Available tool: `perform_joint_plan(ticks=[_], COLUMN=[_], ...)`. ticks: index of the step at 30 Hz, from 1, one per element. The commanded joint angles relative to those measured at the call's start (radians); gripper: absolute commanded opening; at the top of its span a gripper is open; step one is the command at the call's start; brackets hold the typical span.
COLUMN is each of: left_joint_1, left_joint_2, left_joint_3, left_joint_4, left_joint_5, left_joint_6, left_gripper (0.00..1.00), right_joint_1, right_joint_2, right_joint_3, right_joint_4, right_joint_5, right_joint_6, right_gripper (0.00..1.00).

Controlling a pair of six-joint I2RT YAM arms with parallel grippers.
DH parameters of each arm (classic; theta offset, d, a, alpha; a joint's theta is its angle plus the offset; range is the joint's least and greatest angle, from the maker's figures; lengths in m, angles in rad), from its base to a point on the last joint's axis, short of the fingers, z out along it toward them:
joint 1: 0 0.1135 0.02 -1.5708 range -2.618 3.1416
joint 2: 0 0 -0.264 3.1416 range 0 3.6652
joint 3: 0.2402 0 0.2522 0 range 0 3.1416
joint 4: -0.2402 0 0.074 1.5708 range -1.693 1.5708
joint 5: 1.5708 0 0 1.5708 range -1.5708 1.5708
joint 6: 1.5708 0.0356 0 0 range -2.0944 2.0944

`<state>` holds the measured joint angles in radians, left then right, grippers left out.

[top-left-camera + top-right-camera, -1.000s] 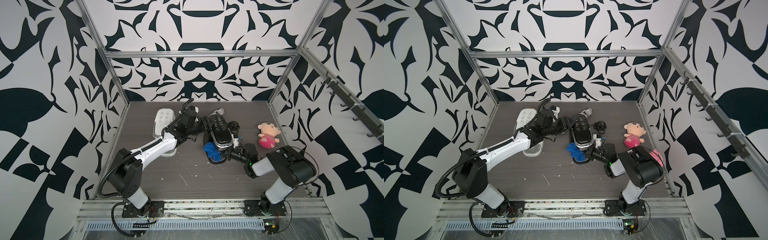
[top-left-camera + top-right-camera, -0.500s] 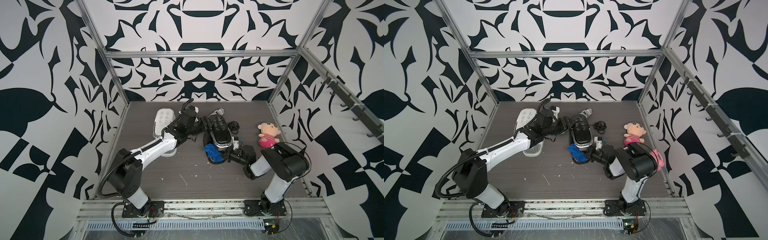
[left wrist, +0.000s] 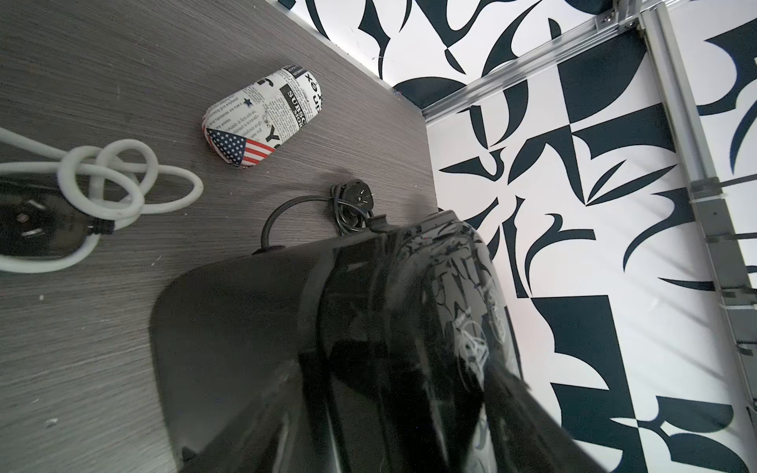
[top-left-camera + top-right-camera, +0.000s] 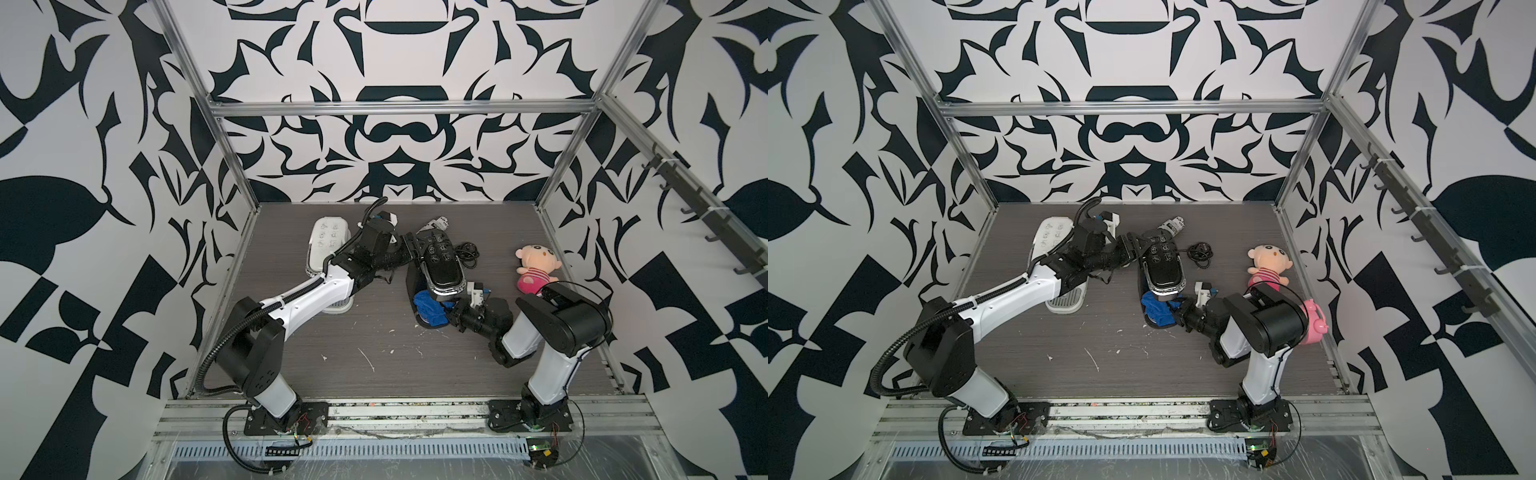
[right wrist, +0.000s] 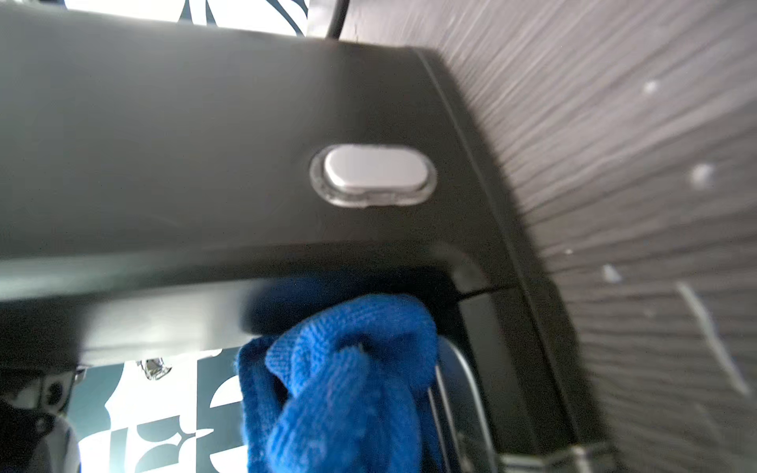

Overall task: Wipe the surface of a coffee machine
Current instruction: Wipe the dirt from the surface of the coffee machine.

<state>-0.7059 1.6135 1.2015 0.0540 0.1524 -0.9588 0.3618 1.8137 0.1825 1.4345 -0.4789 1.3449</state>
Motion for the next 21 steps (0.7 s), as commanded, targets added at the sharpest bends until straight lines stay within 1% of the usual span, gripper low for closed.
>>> perform_joint_plan(ticks=[1,3,6,8,11,13,16,19,21], left_joint_1=[-0.010,-0.010,-0.010,-0.010,-0.010,-0.010,-0.010,-0.011,-0.010], left_joint_2=[0.036,0.034,0.034,0.034,0.039,0.046,0.054,0.060,0.060], left_joint_3=[-0.003,-0.002,0.003,0.007,0.009,0.011,0.020,0.027,0.028], left_joint_4=[-0.128,-0.128,-0.132,-0.138,-0.135,-0.135,-0.139,-0.131,-0.135], left_joint_5=[0.016,0.011,0.008,0.006,0.008,0.014,0.021,0.039,0.038], left_joint_6=[0.032,0.035,0.041,0.049,0.050,0.050,0.047,0.045,0.038], left_gripper=[0.72,0.72,0.72,0.73,0.73,0.73,0.73,0.73,0.73], right_joint_1=[-0.003,-0.003,-0.003,-0.003,-0.002,-0.006,-0.013,-0.031,-0.042], right_joint_2=[-0.031,-0.056,-0.143,-0.245,-0.439,-0.546,-0.637,-0.669,-0.677], right_joint_3=[-0.014,0.000,0.029,0.044,0.106,0.159,0.196,0.178,0.148], right_joint_4=[-0.026,-0.088,-0.286,-0.465,-0.829,-1.032,-1.163,-1.184,-1.139], right_joint_5=[0.078,0.077,0.083,0.109,0.165,0.196,0.202,0.195,0.178], right_joint_6=[0.008,-0.009,-0.060,-0.118,-0.253,-0.349,-0.438,-0.458,-0.441], right_gripper=[0.00,0.00,0.00,0.00,0.00,0.00,0.00,0.00,0.00])
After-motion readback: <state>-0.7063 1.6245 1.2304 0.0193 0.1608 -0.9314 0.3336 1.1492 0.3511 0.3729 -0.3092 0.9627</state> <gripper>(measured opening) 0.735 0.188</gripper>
